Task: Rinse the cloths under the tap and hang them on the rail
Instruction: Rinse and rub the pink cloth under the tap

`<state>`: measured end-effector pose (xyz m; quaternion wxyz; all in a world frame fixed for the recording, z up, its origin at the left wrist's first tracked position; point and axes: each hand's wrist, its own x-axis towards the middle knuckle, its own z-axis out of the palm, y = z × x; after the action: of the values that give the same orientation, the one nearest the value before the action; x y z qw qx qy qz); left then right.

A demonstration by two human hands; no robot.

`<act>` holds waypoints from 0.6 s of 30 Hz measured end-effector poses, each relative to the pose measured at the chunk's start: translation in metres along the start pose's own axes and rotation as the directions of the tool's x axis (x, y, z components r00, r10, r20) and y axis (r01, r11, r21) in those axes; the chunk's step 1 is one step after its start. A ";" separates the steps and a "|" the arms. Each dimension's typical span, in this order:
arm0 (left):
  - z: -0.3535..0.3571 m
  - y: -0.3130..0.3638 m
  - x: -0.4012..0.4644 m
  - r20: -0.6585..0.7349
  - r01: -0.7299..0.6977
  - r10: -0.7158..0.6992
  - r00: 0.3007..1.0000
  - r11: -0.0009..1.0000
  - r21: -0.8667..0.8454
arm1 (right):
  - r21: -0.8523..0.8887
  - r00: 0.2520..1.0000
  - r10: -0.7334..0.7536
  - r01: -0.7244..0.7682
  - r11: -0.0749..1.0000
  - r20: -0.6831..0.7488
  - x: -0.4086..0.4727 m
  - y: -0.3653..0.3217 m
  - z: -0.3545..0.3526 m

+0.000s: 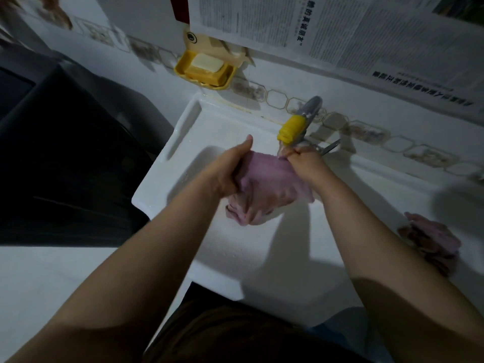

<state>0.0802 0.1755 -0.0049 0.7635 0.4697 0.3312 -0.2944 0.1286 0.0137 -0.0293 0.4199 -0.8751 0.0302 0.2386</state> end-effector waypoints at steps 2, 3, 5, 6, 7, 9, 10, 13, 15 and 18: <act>-0.015 0.007 -0.002 -0.051 -0.072 0.071 0.996 0.997 -0.018 | -0.100 0.981 0.019 0.000 0.995 0.191 -0.001 0.014 -0.006; -0.020 0.011 -0.003 -0.076 -0.085 0.084 0.994 0.996 -0.016 | -0.119 0.966 0.016 0.015 0.993 0.258 -0.002 0.021 -0.007; -0.027 0.013 -0.002 -0.102 -0.122 0.124 0.987 0.992 0.023 | -0.055 0.968 -0.046 0.062 0.997 0.247 -0.003 0.032 -0.003; -0.030 0.012 0.000 -0.094 -0.149 0.154 0.984 0.987 0.050 | 0.076 0.981 -0.074 0.062 0.995 0.177 -0.002 0.035 0.000; -0.031 0.010 0.006 -0.124 -0.166 0.175 0.977 0.983 0.079 | 0.259 0.993 -0.066 0.038 0.965 0.098 -0.001 0.035 0.002; -0.027 0.002 0.023 -0.221 -0.183 0.204 0.954 0.977 0.113 | 0.509 0.999 -0.015 0.030 0.860 -0.034 -0.004 0.025 0.009; -0.018 -0.002 0.027 -0.262 -0.174 0.198 0.944 0.978 0.112 | 0.508 0.995 -0.025 0.069 0.859 -0.093 -0.009 0.016 0.016; 0.010 -0.012 0.040 -0.232 -0.127 0.119 0.965 0.992 -0.019 | 0.298 0.975 -0.139 0.185 0.936 -0.171 -0.025 -0.009 0.049; 0.031 -0.023 0.043 -0.170 -0.130 0.120 0.978 0.990 -0.048 | 0.194 0.953 -0.123 0.181 0.964 -0.277 -0.019 -0.017 0.053; 0.046 -0.029 0.042 -0.144 -0.135 0.128 0.981 0.990 -0.045 | 0.100 0.916 -0.012 0.057 0.993 -0.402 -0.003 -0.023 0.035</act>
<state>0.0938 0.1162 -0.0372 0.7686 0.4893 0.3602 -0.2004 0.1180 0.0541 -0.0303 0.4564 -0.8814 0.1131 0.0449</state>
